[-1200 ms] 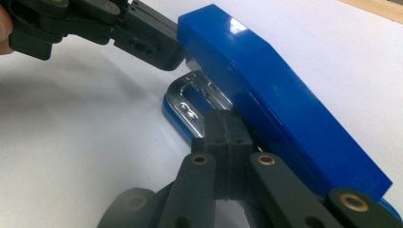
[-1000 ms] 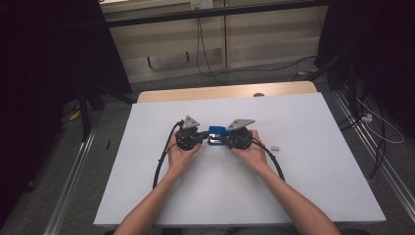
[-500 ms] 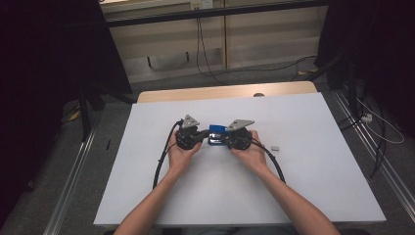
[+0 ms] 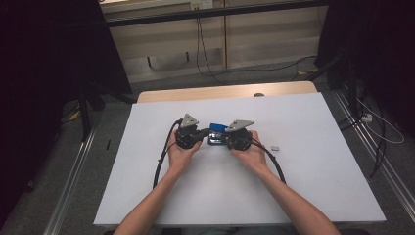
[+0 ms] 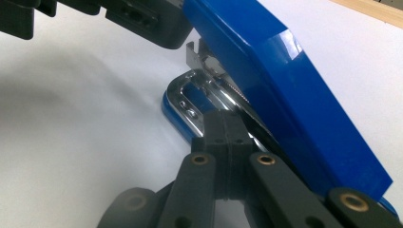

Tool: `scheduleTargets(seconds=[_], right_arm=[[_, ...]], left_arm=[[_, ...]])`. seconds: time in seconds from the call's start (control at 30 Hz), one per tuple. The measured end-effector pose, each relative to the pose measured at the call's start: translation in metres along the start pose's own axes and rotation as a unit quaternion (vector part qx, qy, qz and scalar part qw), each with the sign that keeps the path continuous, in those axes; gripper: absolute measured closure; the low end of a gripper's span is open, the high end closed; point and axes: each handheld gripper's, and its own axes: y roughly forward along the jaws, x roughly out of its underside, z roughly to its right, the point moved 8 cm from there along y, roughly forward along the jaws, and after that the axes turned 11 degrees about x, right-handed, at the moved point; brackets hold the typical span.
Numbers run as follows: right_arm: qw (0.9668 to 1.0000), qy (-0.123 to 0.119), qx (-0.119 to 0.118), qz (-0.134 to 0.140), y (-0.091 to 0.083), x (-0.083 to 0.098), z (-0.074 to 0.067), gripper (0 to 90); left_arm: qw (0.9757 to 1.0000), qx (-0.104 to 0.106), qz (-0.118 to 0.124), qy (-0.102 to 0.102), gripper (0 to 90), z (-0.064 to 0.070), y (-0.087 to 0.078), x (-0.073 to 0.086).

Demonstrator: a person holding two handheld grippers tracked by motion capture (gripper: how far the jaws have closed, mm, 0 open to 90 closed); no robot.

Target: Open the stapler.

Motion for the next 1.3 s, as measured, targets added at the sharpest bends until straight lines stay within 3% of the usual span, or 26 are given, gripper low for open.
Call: scheduleTargets(seconds=[0.77,1.3], right_arm=[[0.9990,0.016,0.009,0.041,-0.003,-0.010,-0.006,90.0],[0.9973,0.023,0.034,0.061,-0.002,-0.018,-0.006,90.0]], left_arm=[[0.9999,0.005,0.012,0.000,90.0,0.003,-0.002,-0.007],[0.9998,0.009,0.020,0.003,90.0,0.006,-0.004,-0.012]])
